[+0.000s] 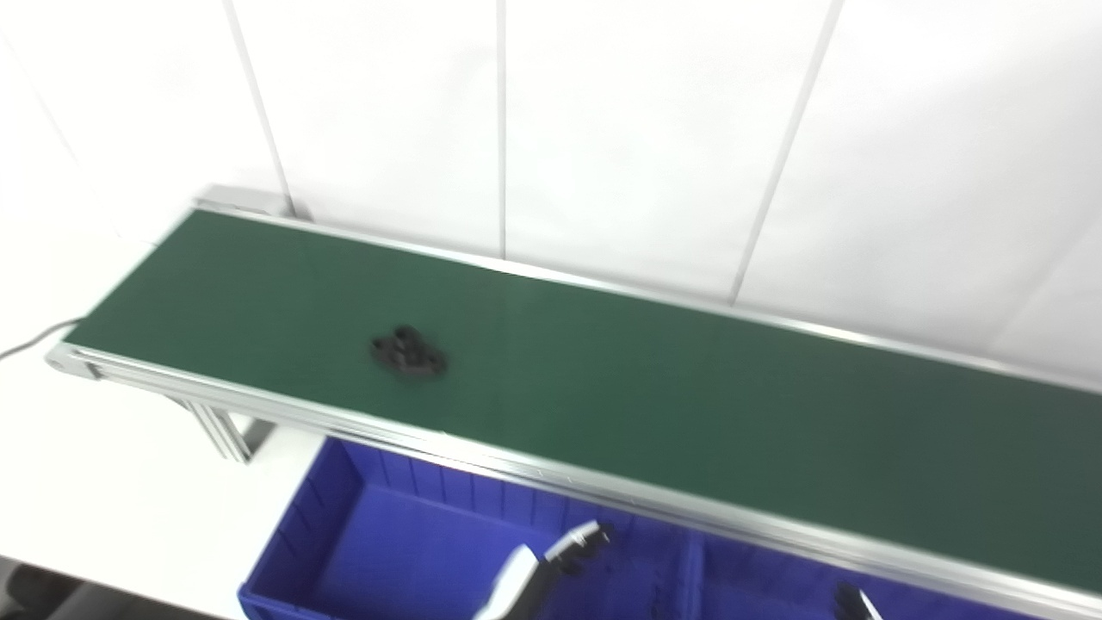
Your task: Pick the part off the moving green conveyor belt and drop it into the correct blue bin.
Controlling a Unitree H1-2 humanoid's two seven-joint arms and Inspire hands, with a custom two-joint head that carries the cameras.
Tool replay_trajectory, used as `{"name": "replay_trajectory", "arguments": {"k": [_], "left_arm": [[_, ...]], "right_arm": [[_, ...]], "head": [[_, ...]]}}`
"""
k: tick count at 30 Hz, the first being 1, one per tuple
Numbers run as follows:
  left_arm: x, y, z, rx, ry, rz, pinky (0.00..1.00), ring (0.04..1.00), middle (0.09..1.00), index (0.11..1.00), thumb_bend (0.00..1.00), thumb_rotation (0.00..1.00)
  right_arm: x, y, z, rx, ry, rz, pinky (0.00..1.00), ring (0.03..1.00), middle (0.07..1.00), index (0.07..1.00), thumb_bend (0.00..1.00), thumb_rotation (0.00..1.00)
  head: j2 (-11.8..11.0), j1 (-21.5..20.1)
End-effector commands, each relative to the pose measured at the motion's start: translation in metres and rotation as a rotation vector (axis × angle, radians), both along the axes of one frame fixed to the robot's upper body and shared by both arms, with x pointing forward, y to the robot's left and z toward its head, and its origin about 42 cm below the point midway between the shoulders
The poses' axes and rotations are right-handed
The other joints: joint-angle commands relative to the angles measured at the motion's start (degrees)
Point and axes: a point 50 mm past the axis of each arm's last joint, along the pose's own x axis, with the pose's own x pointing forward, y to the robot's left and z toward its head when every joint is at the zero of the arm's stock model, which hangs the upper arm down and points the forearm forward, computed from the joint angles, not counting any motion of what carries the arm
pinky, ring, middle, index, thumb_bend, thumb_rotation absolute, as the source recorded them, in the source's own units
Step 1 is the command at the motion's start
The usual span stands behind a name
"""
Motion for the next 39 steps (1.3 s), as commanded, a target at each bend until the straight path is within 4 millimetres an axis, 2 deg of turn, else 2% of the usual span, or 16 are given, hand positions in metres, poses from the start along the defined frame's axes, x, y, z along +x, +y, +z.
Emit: {"name": "replay_trajectory", "arguments": {"k": [1, 5, 6, 8, 11, 15, 19, 25, 26, 27, 28, 29, 31, 35, 36, 39], "left_arm": [[0.013, -0.015, 0.015, -0.052, -0.086, -0.004, 0.78, 0.846, 0.877, 0.882, 0.64, 0.21], [0.015, -0.017, 0.011, -0.043, -0.08, 0.002, 0.77, 0.841, 0.873, 0.874, 0.66, 0.21], [0.015, -0.017, 0.011, -0.042, -0.079, 0.004, 0.77, 0.838, 0.868, 0.87, 0.66, 0.21], [0.016, -0.017, 0.009, -0.038, -0.077, 0.009, 0.76, 0.83, 0.861, 0.862, 0.68, 0.22], [0.018, -0.017, 0.008, -0.024, -0.083, 0.01, 0.75, 0.821, 0.854, 0.857, 0.69, 0.22], [0.02, -0.017, 0.007, -0.024, -0.081, 0.011, 0.74, 0.815, 0.85, 0.853, 0.71, 0.21], [0.021, -0.016, 0.007, -0.025, -0.084, 0.01, 0.74, 0.814, 0.848, 0.848, 0.72, 0.21], [0.02, -0.011, 0.008, -0.029, -0.101, 0.017, 0.73, 0.801, 0.833, 0.836, 0.72, 0.21], [0.021, -0.01, 0.008, -0.023, -0.106, 0.017, 0.72, 0.797, 0.83, 0.834, 0.72, 0.21], [0.021, -0.009, 0.007, -0.019, -0.11, 0.017, 0.72, 0.792, 0.826, 0.831, 0.72, 0.22], [0.021, -0.008, 0.007, -0.015, -0.116, 0.014, 0.72, 0.792, 0.826, 0.831, 0.72, 0.22], [0.021, -0.008, 0.007, -0.012, -0.12, 0.012, 0.72, 0.791, 0.823, 0.829, 0.72, 0.22], [0.023, -0.007, 0.008, -0.011, -0.124, 0.011, 0.72, 0.792, 0.822, 0.826, 0.72, 0.22], [0.024, -0.002, 0.01, -0.016, -0.134, 0.002, 0.74, 0.801, 0.828, 0.829, 0.71, 0.19], [0.024, 0.0, 0.011, -0.017, -0.137, -0.004, 0.74, 0.804, 0.832, 0.833, 0.71, 0.19], [0.024, 0.006, 0.013, -0.018, -0.142, -0.018, 0.74, 0.81, 0.841, 0.843, 0.7, 0.2]], "right_arm": [[0.004, -0.002, 0.008, 0.023, -0.066, 0.01, 0.86, 0.919, 0.924, 0.927, 0.43, 0.27], [0.005, -0.002, 0.005, 0.029, -0.055, 0.009, 0.9, 0.948, 0.948, 0.954, 0.36, 0.19], [0.005, -0.002, 0.004, 0.03, -0.054, 0.008, 0.92, 0.956, 0.955, 0.962, 0.34, 0.09], [0.007, -0.002, 0.004, 0.011, -0.058, -0.002, 0.91, 0.95, 0.949, 0.955, 0.32, 0.01], [0.009, 0.001, 0.001, -0.009, -0.059, -0.024, 0.9, 0.944, 0.943, 0.949, 0.31, 0.1], [0.01, 0.002, 0.0, -0.013, -0.061, -0.032, 0.91, 0.951, 0.953, 0.963, 0.28, 0.01], [0.012, 0.004, 0.002, 0.017, -0.07, -0.042, 0.94, 0.97, 0.966, 0.975, 0.25, 0.0], [0.021, 0.015, 0.028, 0.032, -0.185, -0.068, 0.91, 0.927, 0.937, 0.957, 0.27, 0.0], [0.028, 0.017, 0.038, 0.03, -0.232, -0.067, 0.87, 0.906, 0.918, 0.938, 0.28, 0.05], [0.033, 0.018, 0.045, 0.027, -0.264, -0.067, 0.81, 0.867, 0.883, 0.902, 0.32, 0.22], [0.041, 0.019, 0.056, 0.02, -0.31, -0.057, 0.8, 0.863, 0.88, 0.898, 0.32, 0.24], [0.047, 0.02, 0.063, 0.015, -0.341, -0.05, 0.77, 0.841, 0.863, 0.876, 0.4, 0.37], [0.059, 0.021, 0.077, 0.008, -0.4, -0.028, 0.75, 0.831, 0.854, 0.863, 0.46, 0.47], [0.081, 0.024, 0.099, -0.034, -0.484, 0.027, 0.74, 0.82, 0.855, 0.859, 0.54, 0.57], [0.087, 0.027, 0.106, -0.044, -0.509, 0.052, 0.73, 0.812, 0.848, 0.85, 0.56, 0.56], [0.1, 0.036, 0.123, -0.066, -0.571, 0.123, 0.72, 0.797, 0.826, 0.832, 0.58, 0.48]], "head": [[-1.05, 1.45], [-3.32, 3.66], [-3.32, 3.66], [-4.24, 4.5], [-4.45, 4.63], [-4.59, 3.92], [-4.31, 3.46], [-3.62, 0.71], [-3.5, -0.17], [-3.5, -0.17], [-3.37, -1.54], [-3.37, -1.54], [-2.84, -3.82], [-1.77, -9.1], [-1.17, -12.66], [-0.33, -17.91]]}}
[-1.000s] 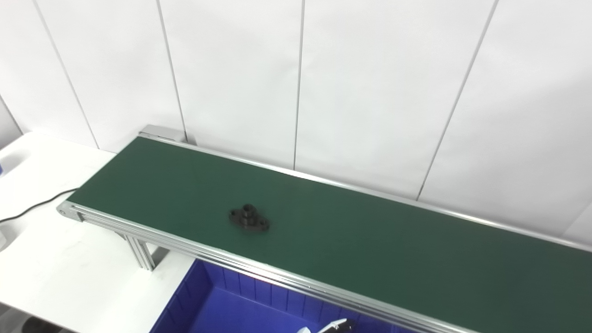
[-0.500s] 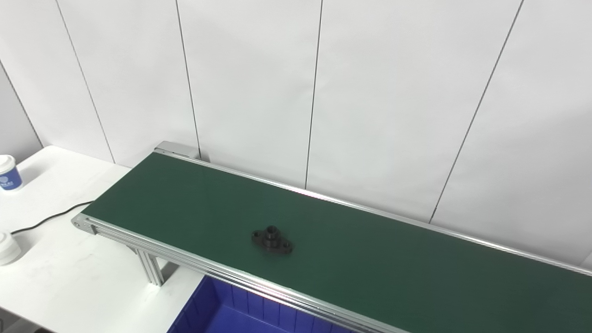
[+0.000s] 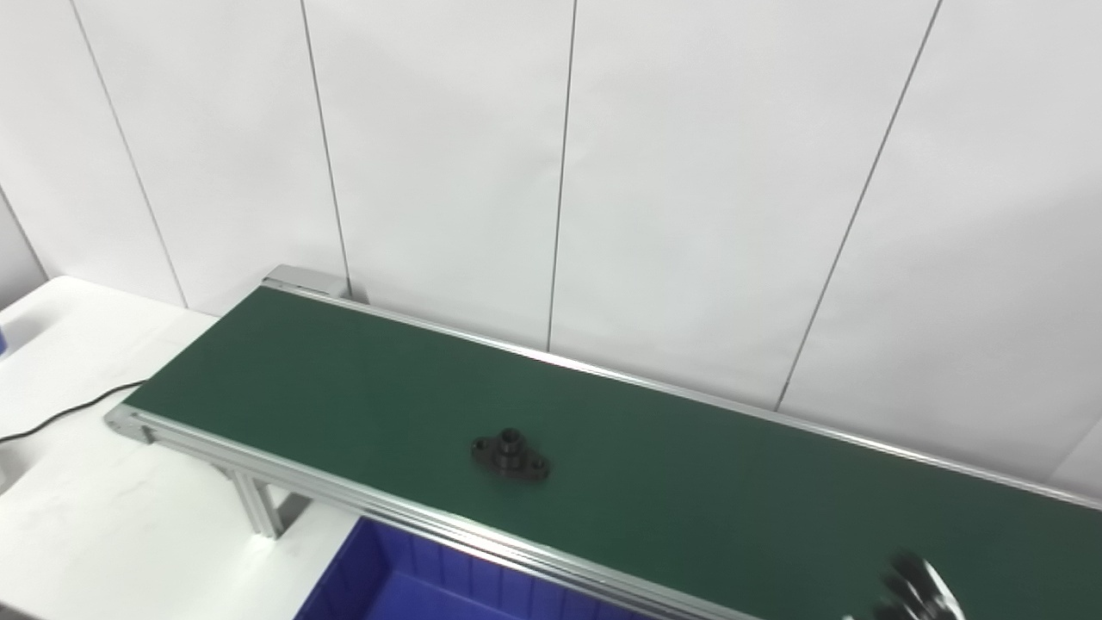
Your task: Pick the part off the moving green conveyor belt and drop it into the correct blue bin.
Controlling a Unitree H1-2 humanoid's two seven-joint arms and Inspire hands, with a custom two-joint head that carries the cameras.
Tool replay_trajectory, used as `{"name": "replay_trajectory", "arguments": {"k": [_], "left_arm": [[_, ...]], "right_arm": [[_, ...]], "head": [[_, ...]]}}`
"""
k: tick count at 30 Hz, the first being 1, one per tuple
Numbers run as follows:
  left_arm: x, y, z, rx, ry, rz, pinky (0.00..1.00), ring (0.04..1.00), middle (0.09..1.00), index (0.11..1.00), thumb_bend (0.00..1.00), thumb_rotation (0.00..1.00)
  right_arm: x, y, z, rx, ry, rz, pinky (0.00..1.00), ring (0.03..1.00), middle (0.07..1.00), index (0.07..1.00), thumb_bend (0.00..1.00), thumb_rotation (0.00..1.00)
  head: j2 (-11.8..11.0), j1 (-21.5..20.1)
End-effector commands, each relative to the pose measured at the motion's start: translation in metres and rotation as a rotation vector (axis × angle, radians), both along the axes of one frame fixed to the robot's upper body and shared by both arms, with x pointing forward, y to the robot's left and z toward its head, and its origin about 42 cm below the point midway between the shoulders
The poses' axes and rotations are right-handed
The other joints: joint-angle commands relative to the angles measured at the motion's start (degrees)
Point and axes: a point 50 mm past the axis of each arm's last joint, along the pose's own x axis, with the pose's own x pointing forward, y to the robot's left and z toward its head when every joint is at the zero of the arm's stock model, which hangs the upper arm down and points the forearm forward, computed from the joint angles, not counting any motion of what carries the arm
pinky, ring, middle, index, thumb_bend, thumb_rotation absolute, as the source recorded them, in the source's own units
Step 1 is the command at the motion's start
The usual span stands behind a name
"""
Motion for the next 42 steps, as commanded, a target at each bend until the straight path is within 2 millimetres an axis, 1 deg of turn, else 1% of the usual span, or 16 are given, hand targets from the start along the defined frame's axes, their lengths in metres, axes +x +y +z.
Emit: {"name": "replay_trajectory", "arguments": {"k": [1, 4, 7, 11, 12, 17, 18, 19, 21, 22, 23, 24, 27, 33, 36, 42], "left_arm": [[0.013, -0.002, 0.017, -0.052, -0.076, -0.02, 0.75, 0.814, 0.845, 0.848, 0.69, 0.2], [0.013, 0.002, 0.019, -0.056, -0.075, -0.03, 0.77, 0.825, 0.857, 0.861, 0.67, 0.2], [0.013, 0.008, 0.021, -0.06, -0.081, -0.034, 0.78, 0.835, 0.865, 0.868, 0.65, 0.21], [0.014, 0.018, 0.025, -0.062, -0.088, -0.038, 0.81, 0.846, 0.868, 0.87, 0.63, 0.21], [0.015, 0.021, 0.027, -0.065, -0.093, -0.038, 0.81, 0.847, 0.867, 0.869, 0.63, 0.21], [0.019, 0.035, 0.033, -0.059, -0.11, -0.041, 0.8, 0.841, 0.857, 0.861, 0.65, 0.2], [0.02, 0.038, 0.034, -0.064, -0.108, -0.04, 0.8, 0.84, 0.856, 0.861, 0.65, 0.2], [0.021, 0.04, 0.035, -0.068, -0.106, -0.04, 0.8, 0.838, 0.854, 0.858, 0.65, 0.19], [0.023, 0.045, 0.038, -0.077, -0.104, -0.042, 0.8, 0.836, 0.851, 0.855, 0.66, 0.19], [0.024, 0.046, 0.04, -0.078, -0.105, -0.043, 0.79, 0.834, 0.849, 0.854, 0.66, 0.19], [0.026, 0.048, 0.041, -0.08, -0.109, -0.044, 0.79, 0.833, 0.848, 0.853, 0.66, 0.18], [0.027, 0.049, 0.043, -0.081, -0.112, -0.046, 0.78, 0.83, 0.847, 0.851, 0.66, 0.19], [0.031, 0.051, 0.046, -0.09, -0.109, -0.048, 0.76, 0.819, 0.841, 0.849, 0.68, 0.2], [0.038, 0.052, 0.049, -0.09, -0.111, -0.048, 0.74, 0.803, 0.827, 0.836, 0.69, 0.18], [0.04, 0.055, 0.048, -0.079, -0.111, -0.049, 0.74, 0.798, 0.822, 0.833, 0.69, 0.18], [0.041, 0.055, 0.049, -0.082, -0.106, -0.056, 0.75, 0.802, 0.823, 0.834, 0.69, 0.16]], "right_arm": [[0.008, 0.007, 0.023, -0.032, -0.117, 0.072, 0.71, 0.788, 0.813, 0.822, 0.6, 0.44], [0.015, 0.015, 0.033, -0.054, -0.141, 0.114, 0.7, 0.776, 0.799, 0.802, 0.64, 0.4], [0.025, 0.025, 0.043, -0.086, -0.147, 0.136, 0.7, 0.76, 0.789, 0.796, 0.68, 0.35], [0.037, 0.036, 0.05, -0.127, -0.117, 0.137, 0.7, 0.763, 0.794, 0.803, 0.7, 0.39], [0.04, 0.039, 0.053, -0.137, -0.106, 0.136, 0.7, 0.766, 0.795, 0.804, 0.7, 0.39], [0.054, 0.051, 0.06, -0.175, -0.053, 0.151, 0.71, 0.778, 0.802, 0.813, 0.72, 0.41], [0.057, 0.055, 0.061, -0.193, -0.032, 0.153, 0.71, 0.778, 0.802, 0.813, 0.72, 0.4], [0.059, 0.058, 0.062, -0.206, -0.016, 0.153, 0.71, 0.781, 0.807, 0.817, 0.72, 0.42], [0.064, 0.066, 0.067, -0.229, 0.04, 0.149, 0.71, 0.785, 0.814, 0.826, 0.72, 0.44], [0.065, 0.069, 0.068, -0.233, 0.057, 0.148, 0.72, 0.786, 0.814, 0.829, 0.72, 0.43], [0.069, 0.073, 0.073, -0.245, 0.078, 0.149, 0.72, 0.786, 0.815, 0.831, 0.72, 0.42], [0.071, 0.076, 0.076, -0.252, 0.092, 0.149, 0.73, 0.791, 0.815, 0.828, 0.72, 0.4], [0.082, 0.084, 0.084, -0.269, 0.15, 0.161, 0.72, 0.793, 0.822, 0.831, 0.72, 0.36], [0.107, 0.094, 0.083, -0.352, 0.225, 0.161, 0.65, 0.756, 0.8, 0.811, 0.73, 0.27], [0.121, 0.1, 0.078, -0.413, 0.257, 0.161, 0.62, 0.732, 0.791, 0.809, 0.73, 0.28], [0.14, 0.109, 0.071, -0.49, 0.301, 0.177, 0.69, 0.763, 0.806, 0.812, 0.72, 0.24]], "head": [[0.23, -0.8], [0.69, -2.91], [2.39, -6.78], [4.11, -9.47], [5.36, -11.17], [6.58, -14.39], [7.51, -15.99], [7.51, -15.99], [9.32, -17.94], [9.32, -17.94], [10.64, -18.65], [10.64, -18.65], [12.22, -19.74], [12.47, -22.06], [12.26, -24.04], [11.74, -24.46]]}}
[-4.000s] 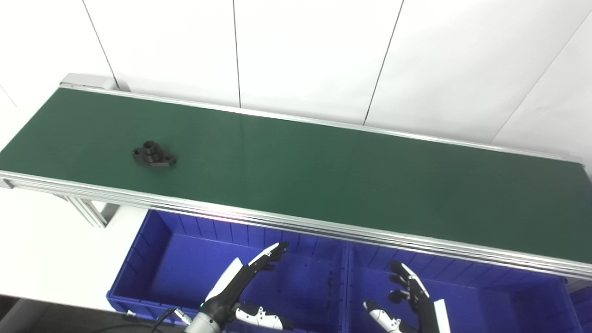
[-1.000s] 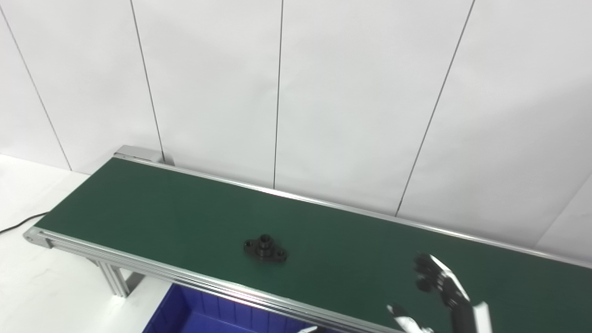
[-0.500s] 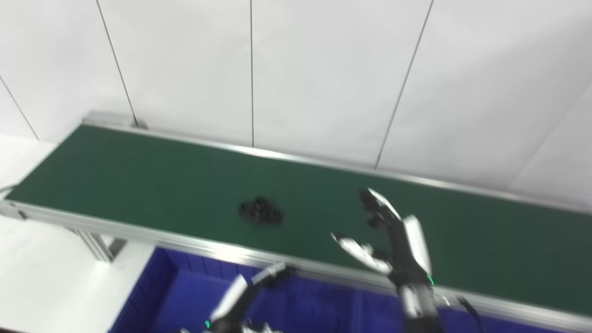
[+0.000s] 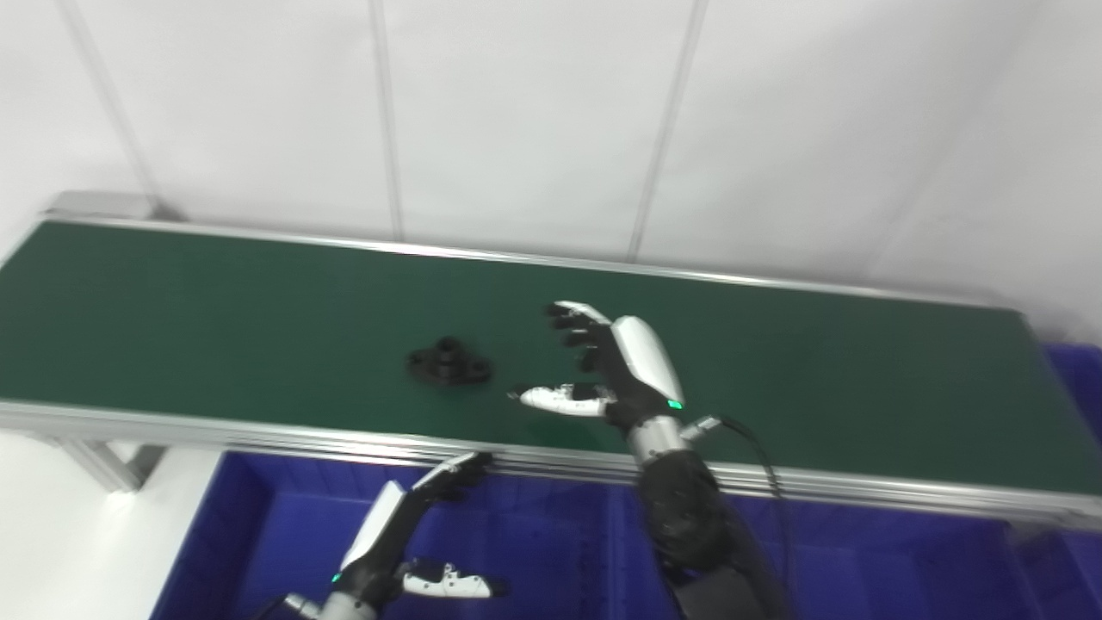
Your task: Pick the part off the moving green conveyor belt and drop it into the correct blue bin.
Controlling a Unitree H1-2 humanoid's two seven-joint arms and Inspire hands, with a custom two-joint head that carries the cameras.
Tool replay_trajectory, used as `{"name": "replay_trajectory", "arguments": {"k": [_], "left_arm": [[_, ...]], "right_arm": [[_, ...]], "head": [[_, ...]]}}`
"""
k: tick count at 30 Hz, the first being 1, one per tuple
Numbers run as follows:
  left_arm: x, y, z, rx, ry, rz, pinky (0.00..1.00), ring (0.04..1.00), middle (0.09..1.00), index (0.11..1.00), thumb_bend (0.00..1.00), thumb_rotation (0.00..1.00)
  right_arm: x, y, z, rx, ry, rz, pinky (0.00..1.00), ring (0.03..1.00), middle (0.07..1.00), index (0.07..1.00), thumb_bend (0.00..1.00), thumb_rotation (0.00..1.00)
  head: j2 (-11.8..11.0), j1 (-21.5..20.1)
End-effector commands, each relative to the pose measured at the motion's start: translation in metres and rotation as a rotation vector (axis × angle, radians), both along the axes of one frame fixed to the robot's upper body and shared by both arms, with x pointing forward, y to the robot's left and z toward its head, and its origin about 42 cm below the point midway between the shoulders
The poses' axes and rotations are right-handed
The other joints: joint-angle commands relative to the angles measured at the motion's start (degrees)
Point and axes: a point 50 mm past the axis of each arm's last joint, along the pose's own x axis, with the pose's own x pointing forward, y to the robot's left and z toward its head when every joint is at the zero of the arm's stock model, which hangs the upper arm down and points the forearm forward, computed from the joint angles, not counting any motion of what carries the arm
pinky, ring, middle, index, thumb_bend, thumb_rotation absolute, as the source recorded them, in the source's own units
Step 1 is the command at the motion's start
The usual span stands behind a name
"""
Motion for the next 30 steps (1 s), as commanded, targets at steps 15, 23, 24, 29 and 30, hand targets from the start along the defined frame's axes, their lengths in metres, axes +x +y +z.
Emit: {"name": "replay_trajectory", "arguments": {"k": [15, 23, 24, 29, 30], "left_arm": [[0.008, -0.016, 0.016, -0.027, -0.086, -0.039, 0.75, 0.801, 0.82, 0.835, 0.69, 0.16], [0.007, -0.021, 0.016, -0.038, -0.085, -0.032, 0.76, 0.803, 0.816, 0.831, 0.67, 0.12], [0.007, -0.021, 0.016, -0.037, -0.087, -0.034, 0.76, 0.803, 0.816, 0.831, 0.67, 0.12], [0.007, -0.022, 0.016, -0.029, -0.095, -0.037, 0.76, 0.806, 0.821, 0.831, 0.67, 0.12], [0.006, -0.022, 0.016, -0.033, -0.094, -0.034, 0.76, 0.803, 0.817, 0.829, 0.67, 0.12]], "right_arm": [[0.043, 0.018, 0.003, -0.259, -0.007, 0.115, 0.72, 0.783, 0.81, 0.817, 0.72, 0.23], [0.05, 0.026, 0.0, -0.305, -0.005, 0.163, 0.73, 0.787, 0.81, 0.815, 0.7, 0.24], [0.051, 0.026, 0.0, -0.313, -0.003, 0.166, 0.73, 0.786, 0.809, 0.815, 0.7, 0.24], [0.055, 0.027, -0.004, -0.346, -0.002, 0.172, 0.73, 0.788, 0.814, 0.819, 0.69, 0.24], [0.056, 0.027, -0.004, -0.349, -0.002, 0.173, 0.72, 0.79, 0.814, 0.818, 0.68, 0.24]], "head": [[-0.33, 6.91], [-0.35, 6.81], [-0.5, 7.06], [-0.53, 7.02], [-0.53, 7.02]]}}
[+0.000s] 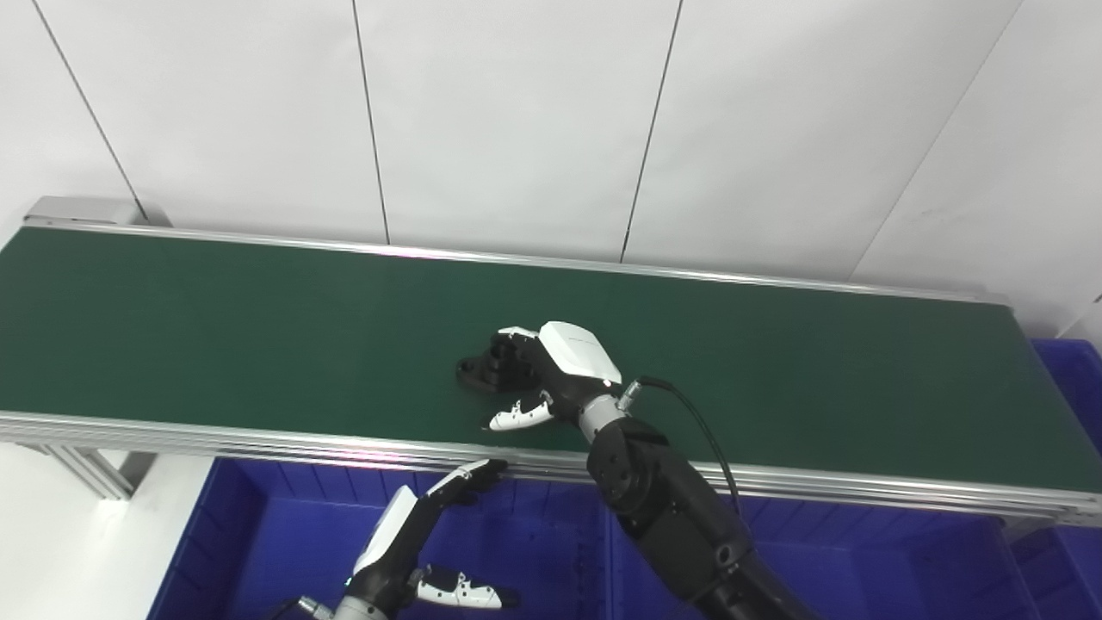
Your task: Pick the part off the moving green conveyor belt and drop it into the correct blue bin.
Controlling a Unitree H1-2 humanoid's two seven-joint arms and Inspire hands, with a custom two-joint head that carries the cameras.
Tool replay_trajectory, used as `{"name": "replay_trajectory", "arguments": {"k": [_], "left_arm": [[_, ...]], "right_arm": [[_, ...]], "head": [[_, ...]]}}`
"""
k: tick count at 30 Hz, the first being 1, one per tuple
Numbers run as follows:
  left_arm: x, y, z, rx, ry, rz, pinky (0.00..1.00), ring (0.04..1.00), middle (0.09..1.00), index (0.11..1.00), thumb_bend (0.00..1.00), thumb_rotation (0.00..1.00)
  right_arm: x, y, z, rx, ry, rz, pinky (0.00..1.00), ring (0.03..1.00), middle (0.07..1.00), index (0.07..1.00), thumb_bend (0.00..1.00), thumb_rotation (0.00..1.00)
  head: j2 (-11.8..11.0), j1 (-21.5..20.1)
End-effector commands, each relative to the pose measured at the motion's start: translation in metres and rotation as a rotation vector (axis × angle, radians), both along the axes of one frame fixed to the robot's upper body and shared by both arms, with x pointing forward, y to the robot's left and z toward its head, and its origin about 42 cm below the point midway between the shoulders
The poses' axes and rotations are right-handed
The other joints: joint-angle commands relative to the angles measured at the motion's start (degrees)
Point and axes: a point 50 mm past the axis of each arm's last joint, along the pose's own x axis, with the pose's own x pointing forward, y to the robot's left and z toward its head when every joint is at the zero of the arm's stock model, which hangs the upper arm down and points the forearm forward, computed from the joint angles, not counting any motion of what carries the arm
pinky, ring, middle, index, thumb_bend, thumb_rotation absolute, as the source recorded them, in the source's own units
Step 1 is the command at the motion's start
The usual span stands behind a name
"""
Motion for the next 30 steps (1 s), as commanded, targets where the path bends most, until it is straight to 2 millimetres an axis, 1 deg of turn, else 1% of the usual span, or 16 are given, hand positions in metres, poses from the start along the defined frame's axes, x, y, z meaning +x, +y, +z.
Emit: {"name": "replay_trajectory", "arguments": {"k": [1, 4, 7, 8, 9, 10, 11, 12, 13, 15, 21, 26, 30], "left_arm": [[0.01, -0.007, 0.015, -0.05, -0.072, -0.003, 0.75, 0.8, 0.814, 0.826, 0.67, 0.12], [0.009, -0.007, 0.015, -0.045, -0.073, -0.002, 0.76, 0.801, 0.816, 0.828, 0.67, 0.13], [0.009, -0.007, 0.014, -0.045, -0.075, 0.001, 0.75, 0.797, 0.815, 0.828, 0.67, 0.13], [0.009, -0.007, 0.014, -0.046, -0.074, 0.003, 0.75, 0.796, 0.814, 0.827, 0.68, 0.13], [0.009, -0.008, 0.014, -0.047, -0.074, 0.004, 0.75, 0.796, 0.814, 0.826, 0.68, 0.13], [0.009, -0.008, 0.014, -0.048, -0.074, 0.004, 0.75, 0.796, 0.814, 0.826, 0.68, 0.13], [0.009, -0.008, 0.014, -0.049, -0.074, 0.005, 0.75, 0.796, 0.814, 0.826, 0.68, 0.13], [0.009, -0.008, 0.014, -0.049, -0.074, 0.004, 0.75, 0.796, 0.814, 0.826, 0.68, 0.14], [0.008, -0.008, 0.014, -0.05, -0.074, 0.004, 0.75, 0.798, 0.815, 0.827, 0.68, 0.14], [0.009, -0.009, 0.014, -0.051, -0.072, 0.004, 0.75, 0.8, 0.818, 0.828, 0.68, 0.15], [0.009, -0.009, 0.014, -0.058, -0.067, 0.003, 0.74, 0.798, 0.819, 0.825, 0.69, 0.13], [0.01, -0.008, 0.014, -0.057, -0.067, 0.002, 0.75, 0.8, 0.819, 0.823, 0.69, 0.13], [0.01, -0.008, 0.014, -0.053, -0.068, 0.005, 0.74, 0.795, 0.817, 0.822, 0.69, 0.13]], "right_arm": [[0.012, 0.007, 0.021, 0.005, -0.083, 0.039, 0.72, 0.79, 0.815, 0.817, 0.68, 0.24], [0.016, 0.006, 0.019, -0.014, -0.088, 0.039, 0.72, 0.785, 0.809, 0.814, 0.69, 0.24], [0.019, 0.004, 0.016, -0.054, -0.099, 0.043, 0.71, 0.772, 0.797, 0.806, 0.67, 0.2], [0.02, 0.003, 0.015, -0.073, -0.105, 0.045, 0.68, 0.727, 0.747, 0.772, 0.64, 0.14], [0.02, 0.002, 0.014, -0.085, -0.109, 0.047, 0.66, 0.7, 0.717, 0.751, 0.63, 0.11], [0.02, 0.001, 0.012, -0.087, -0.111, 0.036, 0.66, 0.696, 0.713, 0.749, 0.63, 0.1], [0.02, 0.0, 0.011, -0.086, -0.11, 0.027, 0.54, 0.585, 0.58, 0.646, 0.57, 0.05], [0.019, -0.003, 0.01, -0.087, -0.117, 0.018, 0.47, 0.528, 0.512, 0.594, 0.54, 0.03], [0.019, -0.005, 0.009, -0.087, -0.122, 0.014, 0.39, 0.455, 0.462, 0.558, 0.53, 0.01], [0.017, -0.009, 0.008, -0.094, -0.135, 0.012, 0.32, 0.389, 0.431, 0.536, 0.52, 0.0], [0.012, -0.017, 0.016, -0.15, -0.175, 0.019, 0.27, 0.339, 0.415, 0.523, 0.52, 0.0], [0.013, -0.021, 0.021, -0.188, -0.182, 0.033, 0.27, 0.336, 0.408, 0.521, 0.52, 0.0], [0.012, -0.019, 0.027, -0.212, -0.185, 0.051, 0.26, 0.339, 0.409, 0.516, 0.52, 0.0]], "head": [[-0.16, 0.01], [-0.22, -0.1], [-0.25, -0.17], [-0.23, -0.28], [-0.23, -0.28], [-0.26, -0.24], [-0.26, -0.24], [-0.21, -0.25], [-0.21, -0.25], [-0.21, -0.25], [-0.37, -0.61], [-0.48, -0.7], [-0.55, -0.83]]}}
